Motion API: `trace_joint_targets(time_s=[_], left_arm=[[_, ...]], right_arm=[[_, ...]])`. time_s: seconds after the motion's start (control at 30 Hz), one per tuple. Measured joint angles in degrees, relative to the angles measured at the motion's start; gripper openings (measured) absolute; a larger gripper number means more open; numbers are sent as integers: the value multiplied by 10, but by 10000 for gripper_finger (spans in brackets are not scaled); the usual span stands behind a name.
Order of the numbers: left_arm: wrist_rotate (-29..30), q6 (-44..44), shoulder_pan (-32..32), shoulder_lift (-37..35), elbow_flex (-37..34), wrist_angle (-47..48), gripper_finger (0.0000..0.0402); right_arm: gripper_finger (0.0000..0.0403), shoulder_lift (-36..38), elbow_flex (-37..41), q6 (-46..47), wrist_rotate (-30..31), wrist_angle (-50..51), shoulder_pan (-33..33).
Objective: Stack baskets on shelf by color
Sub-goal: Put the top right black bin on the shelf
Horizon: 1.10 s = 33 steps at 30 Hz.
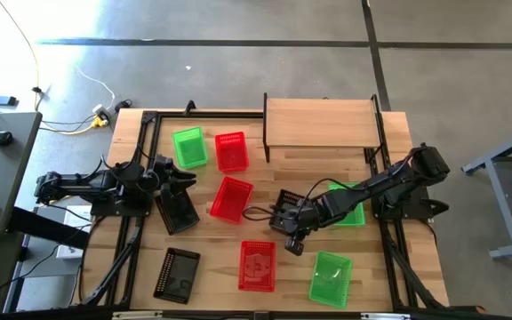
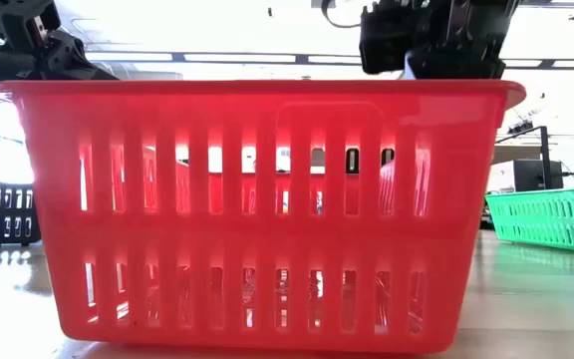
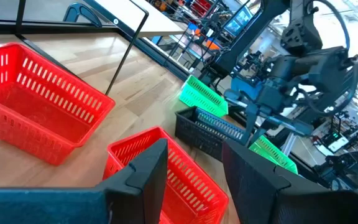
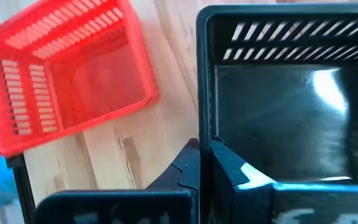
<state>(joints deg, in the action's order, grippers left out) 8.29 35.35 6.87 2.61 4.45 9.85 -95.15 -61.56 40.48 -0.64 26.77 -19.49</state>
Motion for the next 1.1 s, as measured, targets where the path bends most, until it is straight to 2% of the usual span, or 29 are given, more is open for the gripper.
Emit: trace_joint_targets(time_s=[0.57, 0.87, 1.1], left_arm=[[15, 0, 0, 0, 0, -1, 142], [22, 0, 0, 0, 0, -2, 142], [33, 0, 0, 0, 0, -2, 142]], right_arm=[[0, 7, -124, -137, 52, 205, -9], [0, 98, -126, -206, 101, 230, -8], [0, 185, -126, -259, 190, 279, -6]])
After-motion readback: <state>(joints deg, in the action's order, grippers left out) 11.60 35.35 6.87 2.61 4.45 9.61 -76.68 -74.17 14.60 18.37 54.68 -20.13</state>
